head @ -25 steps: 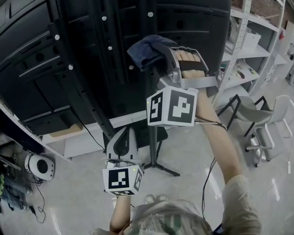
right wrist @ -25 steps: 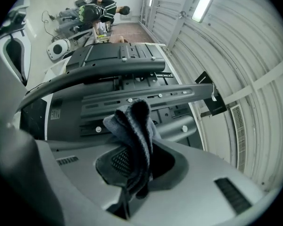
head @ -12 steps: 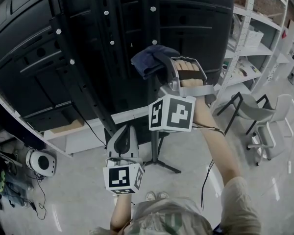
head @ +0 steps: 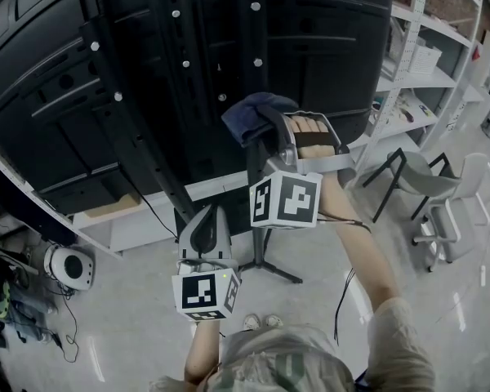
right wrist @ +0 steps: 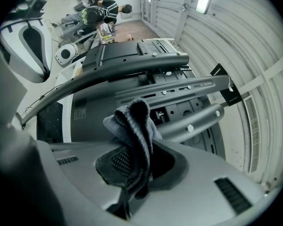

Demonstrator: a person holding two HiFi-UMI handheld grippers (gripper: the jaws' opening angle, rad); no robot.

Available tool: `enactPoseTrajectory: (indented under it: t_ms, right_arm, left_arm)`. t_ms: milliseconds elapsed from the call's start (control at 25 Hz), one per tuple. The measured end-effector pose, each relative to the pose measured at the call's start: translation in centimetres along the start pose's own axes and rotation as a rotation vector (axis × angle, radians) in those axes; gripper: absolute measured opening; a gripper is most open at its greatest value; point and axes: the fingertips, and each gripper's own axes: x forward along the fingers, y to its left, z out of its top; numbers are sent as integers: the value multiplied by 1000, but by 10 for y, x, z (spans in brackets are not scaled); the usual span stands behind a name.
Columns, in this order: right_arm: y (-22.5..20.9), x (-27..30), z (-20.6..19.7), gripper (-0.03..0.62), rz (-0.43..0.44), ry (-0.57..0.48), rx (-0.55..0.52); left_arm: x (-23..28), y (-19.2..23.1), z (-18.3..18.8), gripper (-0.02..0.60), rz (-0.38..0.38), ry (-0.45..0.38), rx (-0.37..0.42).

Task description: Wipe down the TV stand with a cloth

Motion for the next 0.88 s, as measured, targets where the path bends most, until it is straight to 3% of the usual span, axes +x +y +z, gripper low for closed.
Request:
enactPoseTrajectory:
  t_ms: [880]
  right_arm:
    - [68,-4,-18,57,101,15,64]
  left_arm:
    - [5,-5,-19,15,3,44,-7]
